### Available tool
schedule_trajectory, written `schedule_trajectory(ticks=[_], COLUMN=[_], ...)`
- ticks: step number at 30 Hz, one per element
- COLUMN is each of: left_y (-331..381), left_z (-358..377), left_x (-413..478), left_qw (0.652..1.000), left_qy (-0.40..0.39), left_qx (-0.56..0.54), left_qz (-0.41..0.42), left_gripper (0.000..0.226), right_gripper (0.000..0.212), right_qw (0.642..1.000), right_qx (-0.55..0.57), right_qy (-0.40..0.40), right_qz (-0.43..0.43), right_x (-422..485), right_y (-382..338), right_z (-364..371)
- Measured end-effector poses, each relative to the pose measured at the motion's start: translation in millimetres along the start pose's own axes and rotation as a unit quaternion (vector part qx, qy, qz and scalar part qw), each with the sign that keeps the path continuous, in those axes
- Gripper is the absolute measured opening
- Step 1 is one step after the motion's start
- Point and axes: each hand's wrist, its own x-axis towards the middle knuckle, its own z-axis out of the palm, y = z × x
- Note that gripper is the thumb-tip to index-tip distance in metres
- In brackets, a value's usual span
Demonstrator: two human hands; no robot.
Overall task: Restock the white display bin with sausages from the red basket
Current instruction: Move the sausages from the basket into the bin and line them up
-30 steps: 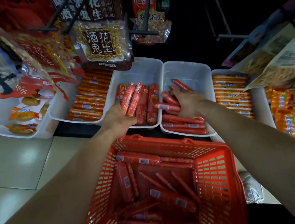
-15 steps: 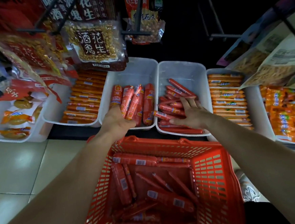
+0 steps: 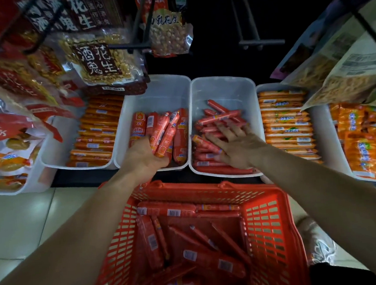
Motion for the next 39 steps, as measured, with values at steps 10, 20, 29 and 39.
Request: schedule_trajectory(ticks=[10,20,29,39], left_y=[66,127,48,18], left_z=[16,93,57,74], left_x=[36,79,52,60], left_qw=[0.984,0.930,0.941,0.981], left_qy=[-0.059,-0.097,0.043,0.064], left_qx=[0.154,0.297,0.259,0.046], left_qz=[0.069,0.196,0.213,0.178], left_gripper=[0.034,0.074,0.066,0.047], right_gripper=[0.062,0.064,0.075,0.069], right_qw=[0.978,0.908,0.988,0.985], right_qx=[0.118,0.243,0.136,0.104], right_qy=[0.162,0.305,0.072,0.135], right_qz=[0.062,0.153,0.029,0.025], right_x=[-47,-61,3,4], right_y=[33,32,26,24], right_z=[15,40,8,2])
